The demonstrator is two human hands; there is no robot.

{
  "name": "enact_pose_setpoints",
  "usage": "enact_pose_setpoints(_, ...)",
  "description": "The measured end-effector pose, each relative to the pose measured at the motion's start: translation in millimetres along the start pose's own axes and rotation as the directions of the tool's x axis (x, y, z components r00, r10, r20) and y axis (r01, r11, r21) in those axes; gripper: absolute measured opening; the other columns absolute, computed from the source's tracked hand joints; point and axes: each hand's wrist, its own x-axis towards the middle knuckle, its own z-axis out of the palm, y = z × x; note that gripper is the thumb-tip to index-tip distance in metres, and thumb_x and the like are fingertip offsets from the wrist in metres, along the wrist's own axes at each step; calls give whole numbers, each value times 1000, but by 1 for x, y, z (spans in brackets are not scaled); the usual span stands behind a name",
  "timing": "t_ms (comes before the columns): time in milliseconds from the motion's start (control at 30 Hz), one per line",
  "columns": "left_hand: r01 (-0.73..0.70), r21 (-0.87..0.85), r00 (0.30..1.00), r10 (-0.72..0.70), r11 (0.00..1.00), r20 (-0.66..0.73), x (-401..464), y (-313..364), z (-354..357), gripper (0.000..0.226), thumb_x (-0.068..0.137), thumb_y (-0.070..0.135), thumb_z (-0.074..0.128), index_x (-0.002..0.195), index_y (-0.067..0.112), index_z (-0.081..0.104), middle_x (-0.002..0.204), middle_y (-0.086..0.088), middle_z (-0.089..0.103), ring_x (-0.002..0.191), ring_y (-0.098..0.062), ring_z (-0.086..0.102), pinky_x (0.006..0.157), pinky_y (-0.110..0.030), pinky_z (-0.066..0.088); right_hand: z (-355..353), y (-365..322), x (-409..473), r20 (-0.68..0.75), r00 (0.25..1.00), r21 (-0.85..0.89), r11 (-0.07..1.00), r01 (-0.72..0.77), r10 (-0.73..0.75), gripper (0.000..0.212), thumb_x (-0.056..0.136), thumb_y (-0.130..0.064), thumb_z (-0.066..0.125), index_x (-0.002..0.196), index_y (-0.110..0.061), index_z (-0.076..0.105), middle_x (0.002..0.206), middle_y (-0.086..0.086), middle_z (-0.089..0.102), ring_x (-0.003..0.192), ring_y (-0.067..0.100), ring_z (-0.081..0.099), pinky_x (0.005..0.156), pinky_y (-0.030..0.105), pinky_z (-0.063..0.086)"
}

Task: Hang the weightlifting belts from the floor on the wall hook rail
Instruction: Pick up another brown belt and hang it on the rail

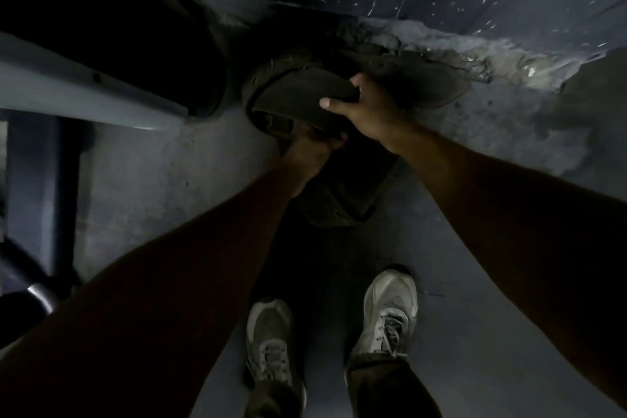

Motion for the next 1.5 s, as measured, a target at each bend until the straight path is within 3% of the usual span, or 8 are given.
enact_pose_setpoints(133, 7, 427, 999, -26, 904, 38, -25, -11, -10, 77, 89, 34, 76, 154, 22, 36, 154, 2, 48, 143, -20, 43, 111, -23, 31, -10, -11, -27, 43, 999, -191, 982, -11, 19, 89, 84, -67, 70, 153, -15, 45, 155, 8, 52, 141, 28, 50, 112, 39, 42)
enact_pose_setpoints(333, -82, 15, 996, 82, 996, 37, -90, 23, -5, 36, 99, 23, 65, 133, 30, 58, 102, 32, 68, 92, 25, 62, 73, 5, 43, -27, -56, -79, -52, 998, 63, 997, -41, 44, 44, 91, -60, 65, 104, -18, 70, 113, 8, 73, 111, 25, 68, 99, 49, 54)
enact_pose_setpoints(600, -68, -335, 997, 50, 940, -60, -179, 145, -34, 35, 108, 26, 44, 139, 16, 57, 127, -3, 72, 112, -22, 70, 92, -43, 58, -95, -150, -166, 132, 991, 254, 967, -2, -33, 28, 98, -48, 64, 121, -32, 69, 106, -38, 71, 103, -21, 62, 85, 2, 47)
enact_pose_setpoints(733, -37, -458, 995, -8, 888, -96, -222, 220, -49, 40, 107, 26, 46, 145, 14, 48, 138, -13, 63, 107, -26, 66, 75, -36, 58, -121, -200, -219, 151, 988, 264, 964, -41, 1, 72, 86, -63, 70, 146, -29, 49, 144, -9, 52, 138, 14, 51, 119, 43, 40)
enact_pose_setpoints(933, -128, -464, 991, 97, 876, -90, -318, 314, -67, 32, 107, 22, 47, 127, 2, 61, 120, -19, 66, 109, -31, 63, 86, -36, 53, -157, -276, -319, 42, 992, 313, 945, 97, -116, 32, 92, -48, 72, 116, -27, 74, 111, -15, 79, 106, 1, 72, 91, 23, 54)
enact_pose_setpoints(1100, -193, -467, 980, 194, 863, -48, -418, 382, -54, 20, 105, 19, 49, 98, 12, 66, 103, -12, 70, 93, -25, 68, 91, -37, 54, -186, -350, -409, -81, 989, 529, 835, 148, -124, 71, 73, -74, 74, 129, -31, 71, 130, -5, 73, 125, 13, 67, 108, 34, 53)
enact_pose_setpoints(1300, -353, -289, 915, 393, 890, 91, -523, 418, -36, 35, 104, 22, 53, 137, 11, 55, 143, -7, 59, 134, -23, 55, 118, -48, 39, -234, -412, -498, 62, 998, 857, 513, -59, 11, 71, 81, -76, 66, 120, -18, 79, 128, 13, 74, 116, 28, 73, 80, 39, 63)
enact_pose_setpoints(1500, -394, -217, 845, 445, 893, 298, -603, 422, -53, 38, 99, 41, 58, 137, 38, 57, 136, 7, 67, 125, -14, 65, 94, -35, 57, -275, -488, -548, 30, 996, 750, 657, -76, 82, 52, 97, -43, 67, 128, -1, 71, 130, 25, 70, 123, 35, 68, 102, 48, 57)
